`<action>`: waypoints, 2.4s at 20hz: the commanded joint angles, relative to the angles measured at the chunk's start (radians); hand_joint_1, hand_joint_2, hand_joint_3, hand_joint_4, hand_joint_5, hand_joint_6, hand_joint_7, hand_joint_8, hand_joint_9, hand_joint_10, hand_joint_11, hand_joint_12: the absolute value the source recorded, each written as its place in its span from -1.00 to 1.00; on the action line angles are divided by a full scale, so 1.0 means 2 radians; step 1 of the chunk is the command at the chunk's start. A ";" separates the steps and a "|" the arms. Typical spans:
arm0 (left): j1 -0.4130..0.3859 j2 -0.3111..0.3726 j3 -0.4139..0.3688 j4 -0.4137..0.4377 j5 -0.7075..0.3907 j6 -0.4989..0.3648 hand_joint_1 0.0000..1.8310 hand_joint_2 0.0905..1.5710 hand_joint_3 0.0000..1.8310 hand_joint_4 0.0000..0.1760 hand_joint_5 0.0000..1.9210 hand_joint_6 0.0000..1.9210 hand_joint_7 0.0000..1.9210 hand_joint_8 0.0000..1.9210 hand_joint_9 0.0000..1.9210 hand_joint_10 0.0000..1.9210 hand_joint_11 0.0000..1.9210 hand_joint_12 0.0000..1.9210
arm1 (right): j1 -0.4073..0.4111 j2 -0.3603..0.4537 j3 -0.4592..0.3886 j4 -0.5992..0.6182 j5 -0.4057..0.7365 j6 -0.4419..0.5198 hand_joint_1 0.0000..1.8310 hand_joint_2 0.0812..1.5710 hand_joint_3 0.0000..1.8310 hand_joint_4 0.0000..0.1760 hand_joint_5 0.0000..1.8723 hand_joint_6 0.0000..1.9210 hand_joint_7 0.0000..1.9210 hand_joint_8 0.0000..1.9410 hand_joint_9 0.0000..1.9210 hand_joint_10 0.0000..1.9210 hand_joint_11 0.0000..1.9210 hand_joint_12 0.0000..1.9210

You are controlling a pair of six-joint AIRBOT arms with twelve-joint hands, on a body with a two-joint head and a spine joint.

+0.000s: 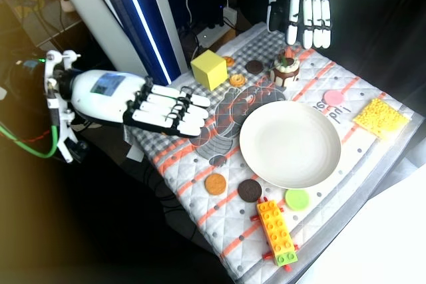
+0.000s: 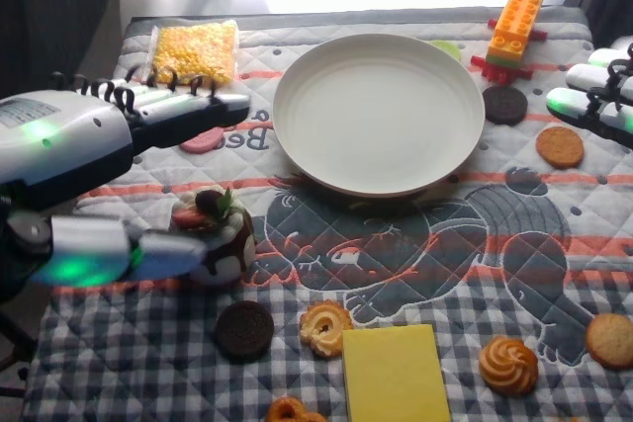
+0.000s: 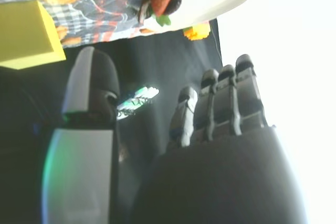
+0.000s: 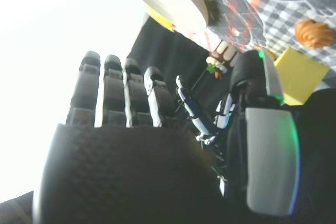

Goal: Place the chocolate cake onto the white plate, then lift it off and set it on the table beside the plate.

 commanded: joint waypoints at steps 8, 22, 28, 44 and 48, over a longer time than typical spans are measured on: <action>-0.011 -0.018 0.014 -0.011 -0.011 -0.004 -0.35 0.39 -1.00 -0.59 -0.98 -1.00 -0.93 -1.00 -0.91 -1.00 -1.00 -0.15 | 0.004 -0.004 0.006 0.016 0.059 -0.002 -0.32 0.56 -1.00 -1.00 -1.00 -1.00 -1.00 -1.00 -0.98 -0.94 -1.00 0.11; -0.019 -0.090 0.072 -0.033 0.071 -0.004 0.15 0.43 -1.00 -1.00 -0.76 0.26 -0.81 0.38 -0.80 0.58 -0.85 0.86 | 0.001 -0.008 0.007 0.026 0.058 -0.002 -0.27 0.57 -1.00 -1.00 -1.00 -1.00 -1.00 -1.00 -0.95 -0.99 -1.00 0.12; -0.025 -0.077 0.065 -0.036 0.034 -0.004 0.09 0.82 -1.00 -0.84 -0.59 0.92 -0.50 0.83 -0.75 0.77 -0.75 0.99 | -0.002 -0.008 0.007 0.027 0.058 -0.002 -0.28 0.62 -1.00 -1.00 -1.00 -1.00 -1.00 -1.00 -1.00 -1.00 -1.00 -0.28; -0.149 -0.227 0.213 -0.094 0.093 -0.005 0.39 0.51 -1.00 -0.86 -0.88 0.54 -0.91 0.79 -0.84 0.98 -0.80 1.00 | -0.003 -0.021 0.016 0.029 0.058 -0.002 -0.29 0.63 -1.00 -1.00 -1.00 -1.00 -1.00 -1.00 -1.00 -1.00 -0.97 -0.97; -0.161 -0.272 0.249 -0.099 0.116 -0.005 0.36 0.71 -0.99 -1.00 -0.83 0.63 -0.48 0.81 -0.67 0.99 -0.54 1.00 | -0.003 -0.023 0.018 0.029 0.055 -0.002 -0.28 0.62 -1.00 -1.00 -1.00 -1.00 -1.00 -1.00 -1.00 -1.00 -1.00 -0.35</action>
